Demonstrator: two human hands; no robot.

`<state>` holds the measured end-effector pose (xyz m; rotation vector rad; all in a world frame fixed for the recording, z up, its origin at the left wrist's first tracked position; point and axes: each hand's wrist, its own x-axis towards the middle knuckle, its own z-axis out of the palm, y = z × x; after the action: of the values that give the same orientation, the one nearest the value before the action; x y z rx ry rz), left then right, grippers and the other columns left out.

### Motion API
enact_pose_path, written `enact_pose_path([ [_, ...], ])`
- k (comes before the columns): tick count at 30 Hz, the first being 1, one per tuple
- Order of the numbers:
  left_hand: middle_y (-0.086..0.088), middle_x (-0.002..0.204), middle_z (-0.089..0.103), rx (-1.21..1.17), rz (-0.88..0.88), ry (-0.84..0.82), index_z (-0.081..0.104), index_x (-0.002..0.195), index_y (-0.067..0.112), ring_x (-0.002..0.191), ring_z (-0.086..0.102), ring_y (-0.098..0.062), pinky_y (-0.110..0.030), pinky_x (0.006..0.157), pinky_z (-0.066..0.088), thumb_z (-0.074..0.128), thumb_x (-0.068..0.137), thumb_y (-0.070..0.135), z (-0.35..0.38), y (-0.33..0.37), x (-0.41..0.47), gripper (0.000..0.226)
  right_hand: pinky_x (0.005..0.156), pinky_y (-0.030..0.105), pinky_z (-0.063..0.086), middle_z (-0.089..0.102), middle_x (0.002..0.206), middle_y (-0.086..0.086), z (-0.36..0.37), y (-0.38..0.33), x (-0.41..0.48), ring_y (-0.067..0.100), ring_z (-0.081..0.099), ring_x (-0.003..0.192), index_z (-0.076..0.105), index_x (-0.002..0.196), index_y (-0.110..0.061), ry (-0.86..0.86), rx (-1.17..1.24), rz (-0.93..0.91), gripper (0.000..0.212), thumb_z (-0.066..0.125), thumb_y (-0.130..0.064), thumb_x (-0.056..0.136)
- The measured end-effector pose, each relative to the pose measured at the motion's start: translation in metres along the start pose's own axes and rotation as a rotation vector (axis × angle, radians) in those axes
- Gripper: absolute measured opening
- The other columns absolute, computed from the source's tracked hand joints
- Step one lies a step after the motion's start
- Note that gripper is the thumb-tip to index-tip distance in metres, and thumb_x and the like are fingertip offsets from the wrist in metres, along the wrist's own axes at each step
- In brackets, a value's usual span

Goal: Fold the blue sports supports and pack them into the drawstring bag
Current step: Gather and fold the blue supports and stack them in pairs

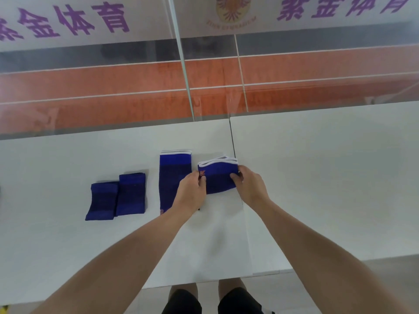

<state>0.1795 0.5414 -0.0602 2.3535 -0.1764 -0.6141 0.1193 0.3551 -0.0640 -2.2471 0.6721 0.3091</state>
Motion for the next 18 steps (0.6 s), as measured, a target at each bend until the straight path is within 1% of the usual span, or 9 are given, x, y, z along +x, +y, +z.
enact_pose_path([
  [2,-0.005,0.086,0.059,0.076,0.015,0.063,0.056,0.088,0.007,0.075,0.055,-0.020,-0.028,0.066,0.042,0.047,0.102,0.022,0.005,0.000,0.003,0.022,0.086,0.039,0.044,0.067,0.097,0.001,0.005,-0.004,0.008,0.027,0.060,0.091,0.059,0.114,-0.015,0.020,-0.202,-0.093,0.023,0.047,-0.031,0.101],
  [4,-0.008,0.089,0.057,0.178,0.046,0.118,0.058,0.090,0.005,0.077,0.052,-0.021,-0.030,0.070,0.042,0.047,0.102,0.022,0.010,-0.002,0.004,0.023,0.090,0.039,0.040,0.067,0.102,0.001,0.009,-0.007,0.014,0.027,0.057,0.096,0.057,0.118,-0.016,0.033,-0.301,-0.132,0.027,0.042,-0.032,0.102],
  [6,-0.008,0.092,0.059,0.321,0.049,0.151,0.059,0.094,0.007,0.083,0.050,-0.023,-0.035,0.077,0.045,0.044,0.102,0.028,0.013,-0.008,0.003,0.028,0.091,0.040,0.039,0.067,0.107,0.001,0.013,-0.009,0.019,0.027,0.056,0.098,0.056,0.122,-0.017,0.034,-0.341,-0.128,0.031,0.041,-0.034,0.102],
  [9,-0.006,0.094,0.057,0.470,-0.022,0.206,0.056,0.094,0.012,0.087,0.048,-0.026,-0.040,0.076,0.046,0.043,0.101,0.036,0.016,-0.016,0.002,0.029,0.092,0.039,0.039,0.067,0.105,0.003,0.018,-0.008,0.024,0.027,0.057,0.098,0.056,0.121,-0.016,0.041,-0.381,-0.088,0.033,0.042,-0.038,0.102],
  [11,-0.005,0.093,0.053,0.470,0.045,0.305,0.051,0.093,0.014,0.084,0.045,-0.026,-0.042,0.075,0.044,0.048,0.099,0.036,0.018,-0.018,-0.002,0.023,0.091,0.040,0.039,0.068,0.101,0.004,0.022,-0.007,0.026,0.027,0.058,0.097,0.057,0.119,-0.016,0.069,-0.393,-0.068,0.033,0.043,-0.040,0.101],
  [12,-0.005,0.096,0.052,0.462,0.132,0.335,0.050,0.094,0.014,0.086,0.045,-0.027,-0.042,0.077,0.043,0.050,0.097,0.034,0.019,-0.020,-0.004,0.020,0.091,0.040,0.039,0.068,0.099,0.003,0.024,-0.008,0.027,0.027,0.058,0.096,0.057,0.117,-0.016,0.091,-0.384,-0.076,0.032,0.043,-0.040,0.101],
  [15,-0.008,0.123,0.053,0.486,0.416,0.282,0.054,0.110,0.014,0.113,0.049,-0.030,-0.041,0.095,0.042,0.054,0.097,0.031,0.022,-0.024,-0.009,0.022,0.092,0.039,0.040,0.068,0.101,0.001,0.024,-0.008,0.025,0.026,0.057,0.098,0.057,0.113,-0.015,0.109,-0.300,-0.184,0.027,0.046,-0.037,0.101],
  [17,-0.010,0.143,0.047,0.474,0.452,0.245,0.052,0.127,0.012,0.136,0.040,-0.030,-0.042,0.109,0.036,0.052,0.098,0.030,0.023,-0.026,-0.003,0.034,0.093,0.039,0.041,0.065,0.109,0.001,0.021,-0.008,0.023,0.026,0.056,0.102,0.057,0.111,-0.014,0.070,-0.223,-0.259,0.022,0.047,-0.032,0.102],
  [18,-0.010,0.148,0.044,0.465,0.431,0.221,0.048,0.135,0.011,0.141,0.036,-0.029,-0.042,0.113,0.033,0.051,0.099,0.031,0.022,-0.026,0.002,0.041,0.093,0.039,0.043,0.063,0.114,0.001,0.019,-0.009,0.023,0.027,0.056,0.101,0.056,0.112,-0.014,0.042,-0.171,-0.257,0.020,0.047,-0.029,0.102],
])
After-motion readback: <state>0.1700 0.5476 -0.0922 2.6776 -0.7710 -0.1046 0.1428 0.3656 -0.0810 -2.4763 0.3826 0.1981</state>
